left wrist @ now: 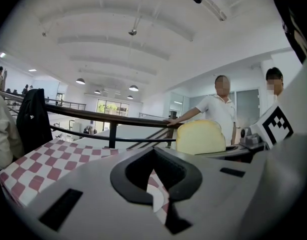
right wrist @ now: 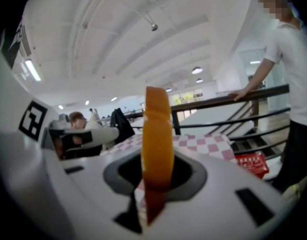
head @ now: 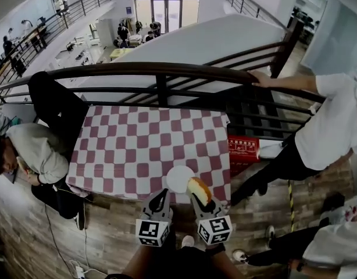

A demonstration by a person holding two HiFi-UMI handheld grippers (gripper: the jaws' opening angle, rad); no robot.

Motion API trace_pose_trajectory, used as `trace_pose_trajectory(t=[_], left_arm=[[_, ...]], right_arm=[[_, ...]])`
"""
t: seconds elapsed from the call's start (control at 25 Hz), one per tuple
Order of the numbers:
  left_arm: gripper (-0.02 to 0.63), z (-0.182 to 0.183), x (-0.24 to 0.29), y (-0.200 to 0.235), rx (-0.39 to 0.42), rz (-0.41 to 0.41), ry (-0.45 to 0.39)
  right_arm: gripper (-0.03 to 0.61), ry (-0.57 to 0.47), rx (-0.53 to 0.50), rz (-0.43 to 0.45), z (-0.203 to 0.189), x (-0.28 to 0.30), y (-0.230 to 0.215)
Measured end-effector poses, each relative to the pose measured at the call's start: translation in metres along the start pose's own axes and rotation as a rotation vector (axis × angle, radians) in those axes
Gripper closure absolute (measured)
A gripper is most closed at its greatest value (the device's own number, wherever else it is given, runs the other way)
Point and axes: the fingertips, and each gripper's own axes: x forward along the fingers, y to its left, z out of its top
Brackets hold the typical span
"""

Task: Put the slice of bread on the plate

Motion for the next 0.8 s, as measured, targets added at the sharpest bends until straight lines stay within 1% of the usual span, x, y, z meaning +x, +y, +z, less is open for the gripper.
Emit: trace_pose_trajectory(t=[0.08,0.2,0.28,0.44,0.56,0.64,0.72,0.8], left_arm=[[0.597,-0.005,0.018,-0.002,-0.009,-0.003,0.022],[0.597,-0.019,0.062,-0.022,-0.024,0.001,0.059],[0.597,-0.031,0.080,-0.024,-0.039,0.010,0.088],[0.597,-0.041,0.093,-0.011,-0.051,0.001,0.126],[0.597,-0.047,0.104,0.002,-0.067,0.005,0.151],[0.597,-0.052,0.111,0.010,-0.073,0.009,0.168],[0.597,-0.057,0.115,0.015,-0.076,0.010,0.187],[0.597,-0.063,0.117,0.018,-0.078,0.008,0.204]], right_arm=[[0.477,0.038,0.010,0.000,-0.004,0.009,-0.015],[0.477,0.094,0.051,0.006,-0.010,0.016,-0.062],[0.477,0.147,0.063,0.021,-0.020,0.025,-0.078],[0.477,0.265,0.101,0.058,-0.053,0.049,-0.077],[0.477,0.388,0.195,0.110,-0.087,0.070,-0.074],[0.477,0.480,0.259,0.123,-0.111,0.083,-0.072],[0.477,0.531,0.296,0.121,-0.129,0.093,-0.073],[0.477,0.560,0.328,0.124,-0.140,0.102,-0.073]])
